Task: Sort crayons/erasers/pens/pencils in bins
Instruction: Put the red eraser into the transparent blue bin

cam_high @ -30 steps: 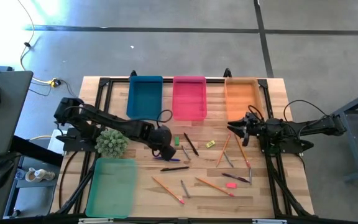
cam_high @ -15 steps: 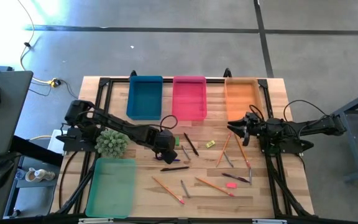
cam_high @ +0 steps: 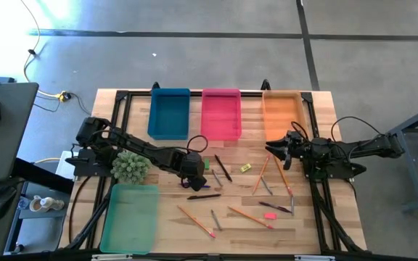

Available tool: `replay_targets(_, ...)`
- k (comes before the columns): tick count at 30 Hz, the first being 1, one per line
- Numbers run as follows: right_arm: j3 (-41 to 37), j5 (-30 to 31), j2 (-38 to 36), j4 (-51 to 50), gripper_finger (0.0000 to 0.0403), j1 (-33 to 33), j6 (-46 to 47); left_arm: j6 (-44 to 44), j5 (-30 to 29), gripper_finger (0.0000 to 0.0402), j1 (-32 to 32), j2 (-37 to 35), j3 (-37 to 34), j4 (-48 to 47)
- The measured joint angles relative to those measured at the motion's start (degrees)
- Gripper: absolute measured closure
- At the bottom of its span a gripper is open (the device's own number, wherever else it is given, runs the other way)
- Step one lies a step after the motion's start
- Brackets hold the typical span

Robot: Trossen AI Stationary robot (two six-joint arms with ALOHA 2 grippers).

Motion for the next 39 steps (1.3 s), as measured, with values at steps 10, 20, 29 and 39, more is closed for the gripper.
replay_targets(10, 0.00, 0.00, 0.00, 0.00, 0.0286, 0.00, -0.04, -0.05, -0.11, 0.0269, -0.44, 3.43, 0.19, 0.03)
replay_targets(20, 0.00, -0.01, 0.00, 0.05, 0.0286, -0.01, -0.04, -1.85, -3.80, 0.0282, -0.55, 4.37, 0.35, -3.91)
replay_targets(29, 0.00, -0.01, -0.01, 1.07, 0.0286, -0.02, -0.04, 0.57, -4.39, 0.0331, -0.81, 4.42, 0.26, -4.48)
replay_targets(39, 1.58, 0.00, -0.02, 1.39, 0.0286, 0.00, -1.53, 1.95, -2.38, 0.0336, -1.65, 3.81, -0.11, -2.86)
